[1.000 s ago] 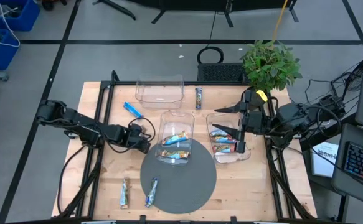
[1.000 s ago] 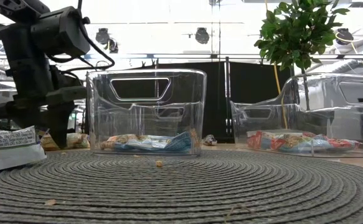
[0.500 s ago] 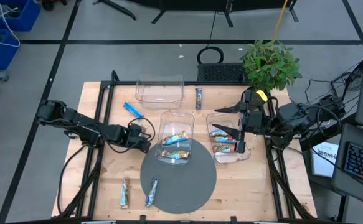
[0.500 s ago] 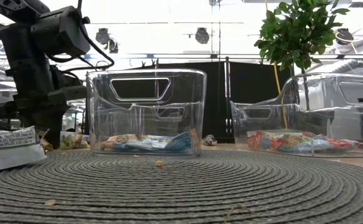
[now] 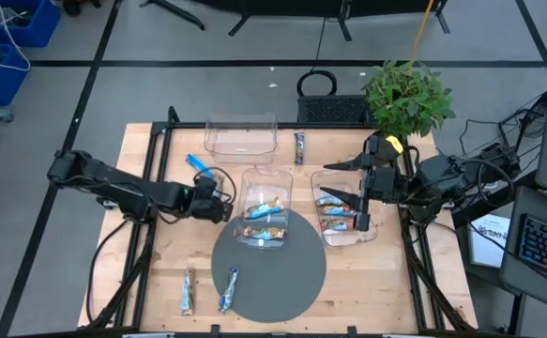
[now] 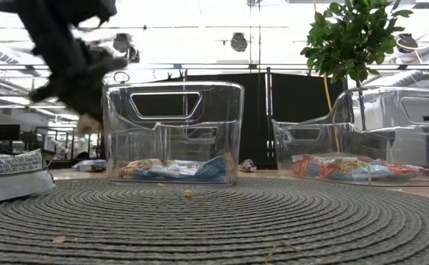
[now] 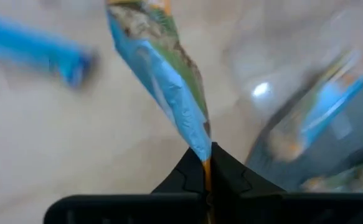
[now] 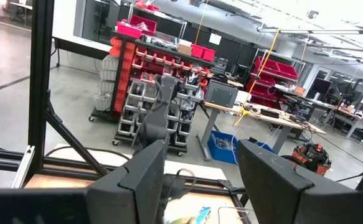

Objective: Pick and place Granola Bars by type
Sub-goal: Put the yellow granola bar into the bottom left transparent bin

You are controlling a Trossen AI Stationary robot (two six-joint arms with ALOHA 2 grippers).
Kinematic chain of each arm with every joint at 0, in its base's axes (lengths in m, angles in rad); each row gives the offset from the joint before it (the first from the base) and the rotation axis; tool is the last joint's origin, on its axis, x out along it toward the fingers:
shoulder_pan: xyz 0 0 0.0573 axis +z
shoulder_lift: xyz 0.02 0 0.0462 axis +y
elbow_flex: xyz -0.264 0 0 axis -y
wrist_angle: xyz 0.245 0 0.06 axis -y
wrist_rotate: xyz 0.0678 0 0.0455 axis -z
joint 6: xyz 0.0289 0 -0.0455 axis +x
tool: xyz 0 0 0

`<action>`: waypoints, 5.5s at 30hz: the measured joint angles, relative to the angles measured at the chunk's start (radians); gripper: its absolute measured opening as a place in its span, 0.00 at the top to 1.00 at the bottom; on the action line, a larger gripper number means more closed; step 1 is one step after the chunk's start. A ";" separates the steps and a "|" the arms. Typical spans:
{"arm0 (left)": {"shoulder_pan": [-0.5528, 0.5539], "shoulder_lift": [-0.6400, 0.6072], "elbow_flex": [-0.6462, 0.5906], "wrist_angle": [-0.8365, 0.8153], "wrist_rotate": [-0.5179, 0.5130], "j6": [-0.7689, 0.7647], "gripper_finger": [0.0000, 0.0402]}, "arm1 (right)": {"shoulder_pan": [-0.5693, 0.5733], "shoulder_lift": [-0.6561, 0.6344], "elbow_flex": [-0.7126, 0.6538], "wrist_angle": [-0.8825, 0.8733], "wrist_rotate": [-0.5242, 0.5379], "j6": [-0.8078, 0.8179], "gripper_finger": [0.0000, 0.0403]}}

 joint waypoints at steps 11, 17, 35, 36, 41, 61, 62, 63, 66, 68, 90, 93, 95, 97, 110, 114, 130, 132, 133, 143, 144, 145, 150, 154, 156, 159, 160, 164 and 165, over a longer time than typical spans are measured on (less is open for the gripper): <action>0.036 -0.092 0.373 -0.026 -0.310 0.445 0.98 | 0.000 0.000 0.000 0.000 0.000 -0.003 0.52; 0.088 -0.088 0.600 -0.021 -0.310 0.799 0.98 | 0.000 0.000 0.000 0.000 0.000 -0.003 0.52; 0.151 -0.019 0.943 -0.116 -0.052 1.484 0.98 | 0.000 0.000 0.000 0.000 0.000 -0.026 0.52; 0.155 -0.001 0.965 -0.147 -0.036 1.487 0.98 | 0.000 0.000 0.000 0.000 0.000 -0.026 0.52; 0.176 0.105 1.075 -0.331 0.059 1.486 0.98 | 0.000 0.000 0.000 0.000 0.000 -0.026 0.52; 0.185 0.405 1.173 -0.643 0.263 1.514 0.98 | 0.000 0.001 0.000 0.000 0.000 -0.030 0.52; 0.185 0.412 1.168 -0.640 0.274 1.514 0.98 | 0.000 0.001 0.000 0.000 0.000 -0.034 0.52; 0.185 0.418 1.161 -0.640 0.276 1.515 0.98 | 0.000 0.001 0.000 0.000 0.000 -0.035 0.52; 0.180 0.423 1.119 -0.613 0.276 1.516 0.98 | 0.000 0.001 0.000 0.000 0.000 -0.047 0.52; 0.179 0.423 1.080 -0.572 0.289 1.516 0.98 | 0.000 0.001 0.000 0.000 0.000 -0.055 0.52; 0.127 0.423 0.737 -0.258 0.363 1.456 0.98 | 0.000 0.001 0.000 0.000 0.000 -0.054 0.52; 0.124 0.423 0.689 -0.219 0.363 1.437 0.98 | 0.000 0.001 0.000 -0.001 0.000 -0.053 0.52; 0.119 0.423 0.660 -0.202 0.364 1.431 0.98 | 0.000 0.001 0.000 -0.001 0.000 -0.053 0.52; 0.118 0.423 0.632 -0.172 0.382 1.425 0.98 | 0.000 0.001 0.000 -0.001 0.000 -0.053 0.52; 0.101 0.423 0.480 -0.006 0.419 1.347 0.98 | 0.000 0.001 0.000 -0.001 0.000 -0.053 0.52; 0.100 0.423 0.429 0.049 0.440 1.324 0.98 | 0.000 0.001 0.000 -0.001 0.000 -0.053 0.52; 0.102 0.423 0.305 0.177 0.464 1.277 0.98 | 0.000 0.001 0.000 -0.007 0.000 -0.059 0.52; 0.102 0.421 0.293 0.183 0.465 1.270 0.98 | 0.000 0.001 0.000 -0.008 0.000 -0.055 0.52; 0.102 0.420 0.287 0.189 0.468 1.266 0.98 | 0.000 0.001 0.000 -0.008 0.000 -0.055 0.52; 0.116 0.420 0.267 0.213 0.506 1.240 0.97 | 0.000 0.001 0.000 -0.008 0.000 -0.048 0.52; 0.117 0.421 0.267 0.213 0.511 1.240 0.95 | 0.000 0.001 0.000 -0.008 0.000 -0.041 0.52; 0.117 0.421 0.267 0.213 0.514 1.241 0.92 | 0.000 0.001 0.000 -0.008 0.000 -0.033 0.52; 0.117 0.416 0.265 0.214 0.508 1.248 0.77 | 0.000 0.001 0.000 -0.009 0.000 -0.019 0.52; 0.124 0.416 0.285 0.201 0.503 1.261 0.66 | 0.000 0.001 0.000 -0.012 0.000 -0.019 0.52; 0.131 0.416 0.301 0.198 0.502 1.263 0.61 | 0.000 0.001 0.000 -0.013 0.000 -0.019 0.52; 0.139 0.417 0.337 0.194 0.499 1.275 0.54 | 0.000 0.001 0.000 -0.017 0.000 -0.018 0.52; 0.141 0.416 0.351 0.191 0.498 1.282 0.52 | 0.000 0.001 0.000 -0.020 0.000 -0.018 0.52; 0.152 0.416 0.409 0.165 0.495 1.307 0.43 | 0.000 0.001 0.000 -0.022 0.000 -0.016 0.52; 0.155 0.416 0.419 0.158 0.493 1.313 0.42 | 0.000 0.001 0.000 -0.022 0.000 -0.014 0.52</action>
